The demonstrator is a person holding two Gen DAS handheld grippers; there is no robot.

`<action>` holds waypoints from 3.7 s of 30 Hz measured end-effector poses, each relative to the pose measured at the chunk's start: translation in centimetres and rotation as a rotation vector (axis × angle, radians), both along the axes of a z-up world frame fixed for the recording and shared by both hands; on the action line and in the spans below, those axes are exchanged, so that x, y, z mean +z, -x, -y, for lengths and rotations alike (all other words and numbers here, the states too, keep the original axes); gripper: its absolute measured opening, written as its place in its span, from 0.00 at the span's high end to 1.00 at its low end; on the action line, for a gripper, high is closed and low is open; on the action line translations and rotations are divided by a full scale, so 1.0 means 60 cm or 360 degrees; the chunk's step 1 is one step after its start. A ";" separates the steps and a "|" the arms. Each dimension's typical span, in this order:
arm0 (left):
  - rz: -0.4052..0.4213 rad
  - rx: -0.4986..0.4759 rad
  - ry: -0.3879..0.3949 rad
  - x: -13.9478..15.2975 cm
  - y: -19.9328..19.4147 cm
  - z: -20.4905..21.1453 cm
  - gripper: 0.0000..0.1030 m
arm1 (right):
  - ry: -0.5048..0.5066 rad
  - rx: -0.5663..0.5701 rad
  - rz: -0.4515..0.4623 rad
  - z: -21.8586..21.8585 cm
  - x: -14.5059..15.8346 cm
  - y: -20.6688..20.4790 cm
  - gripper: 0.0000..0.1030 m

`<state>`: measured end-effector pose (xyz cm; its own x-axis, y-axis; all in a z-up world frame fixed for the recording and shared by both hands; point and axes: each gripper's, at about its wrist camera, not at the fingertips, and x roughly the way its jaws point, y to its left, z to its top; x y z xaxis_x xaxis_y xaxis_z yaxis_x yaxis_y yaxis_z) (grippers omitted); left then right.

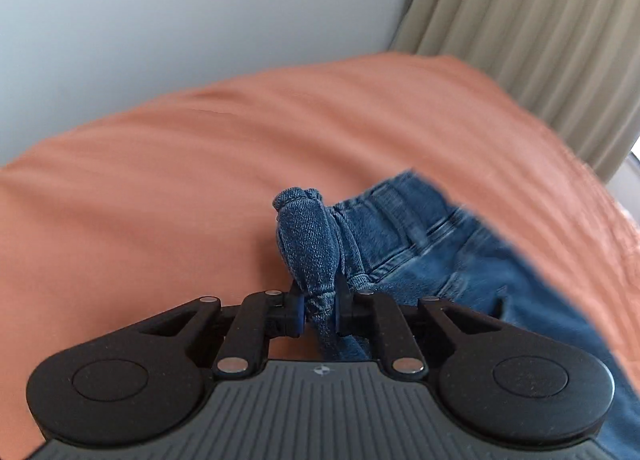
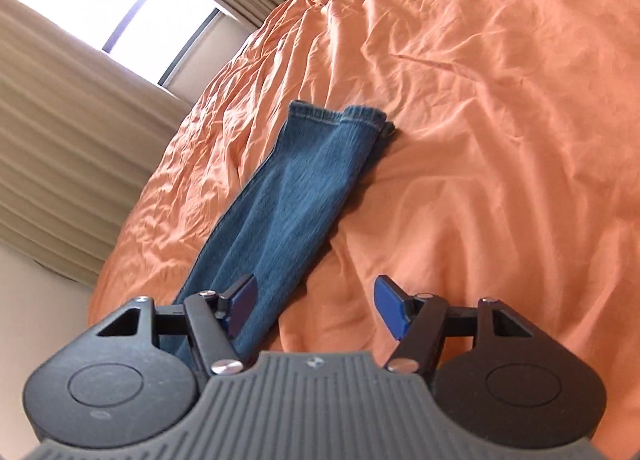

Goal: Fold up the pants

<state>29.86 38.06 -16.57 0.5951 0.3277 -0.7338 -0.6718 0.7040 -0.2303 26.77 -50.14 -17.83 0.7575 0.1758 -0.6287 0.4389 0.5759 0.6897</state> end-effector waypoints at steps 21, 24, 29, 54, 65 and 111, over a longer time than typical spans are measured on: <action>-0.0340 0.0081 -0.0196 -0.037 -0.097 0.047 0.83 | 0.0119 0.0085 0.0061 0.113 0.020 -0.217 1.00; -0.0337 0.0077 -0.0206 -0.036 -0.091 0.048 0.83 | 0.0183 0.0147 0.0428 0.097 0.105 -0.215 1.00; -0.0316 0.0069 -0.0199 -0.039 -0.087 0.045 0.83 | 0.0262 0.0128 0.0109 0.121 0.040 -0.213 1.00; -0.0087 -0.0415 -0.0329 0.138 -0.036 0.113 0.43 | -0.0088 0.0125 -0.0096 0.115 -0.061 -0.150 0.61; -0.0095 -0.1530 -0.0189 0.085 -0.147 0.474 0.49 | -0.0283 0.0029 0.0010 0.124 -0.116 -0.140 0.61; -0.0216 -0.2048 -0.0506 -0.034 -0.182 0.860 0.77 | -0.0052 0.0145 0.0159 0.122 -0.045 -0.194 0.99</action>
<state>40.81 -13.55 -18.60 0.5364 -0.2419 -0.8085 0.5038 0.8604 0.0768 38.43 -57.45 -20.55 0.7961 0.2660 -0.5435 0.3137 0.5866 0.7466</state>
